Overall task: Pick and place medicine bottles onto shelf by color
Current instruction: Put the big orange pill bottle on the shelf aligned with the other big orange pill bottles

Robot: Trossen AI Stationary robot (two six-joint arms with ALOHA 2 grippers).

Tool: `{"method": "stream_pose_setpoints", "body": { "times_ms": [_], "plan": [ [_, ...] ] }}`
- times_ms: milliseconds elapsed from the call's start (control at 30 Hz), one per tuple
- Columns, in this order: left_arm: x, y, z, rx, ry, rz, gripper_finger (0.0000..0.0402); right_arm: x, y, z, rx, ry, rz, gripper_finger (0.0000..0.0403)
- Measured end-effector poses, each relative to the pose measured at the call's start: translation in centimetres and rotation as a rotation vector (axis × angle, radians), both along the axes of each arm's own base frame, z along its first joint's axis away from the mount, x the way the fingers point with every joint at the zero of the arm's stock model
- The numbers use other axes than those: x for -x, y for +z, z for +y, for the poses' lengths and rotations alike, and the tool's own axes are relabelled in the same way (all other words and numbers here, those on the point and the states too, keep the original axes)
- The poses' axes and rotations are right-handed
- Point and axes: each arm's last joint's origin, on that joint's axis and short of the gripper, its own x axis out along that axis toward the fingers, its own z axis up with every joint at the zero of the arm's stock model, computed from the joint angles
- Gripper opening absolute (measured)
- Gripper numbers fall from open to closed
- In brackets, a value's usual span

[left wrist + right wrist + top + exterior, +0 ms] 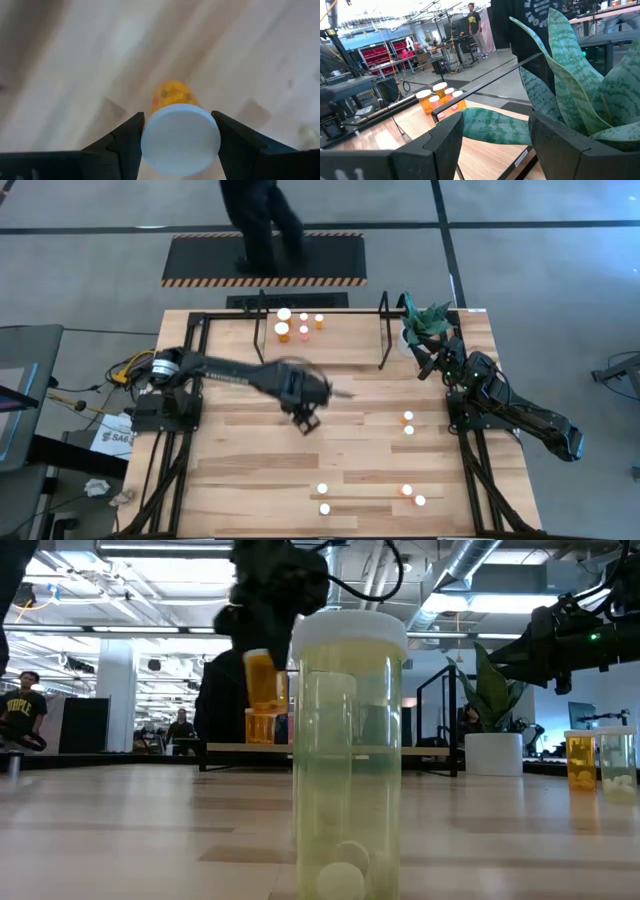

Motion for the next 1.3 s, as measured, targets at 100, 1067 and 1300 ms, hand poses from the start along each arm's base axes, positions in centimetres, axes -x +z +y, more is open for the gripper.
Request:
{"method": "stream_pose_setpoints", "body": {
  "times_ms": [100, 1067, 1300],
  "plan": [
    [-0.3, 1.0, 3.0, -0.021, 0.026, -0.032, 0.0191, 0.0, 0.0, 0.0, 0.000, 0.000, 0.000, 0.0249],
    [3.8, 1.1, 16.3, -0.107, -0.128, 0.129, 0.0191, 0.0, 0.0, 0.0, 0.000, 0.000, 0.000, 0.0249],
    [4.1, 0.0, 16.7, -0.103, -0.167, 0.148, 0.0191, 0.0, 0.0, 0.0, 0.000, 0.000, 0.000, 0.0249]
  ]
}}
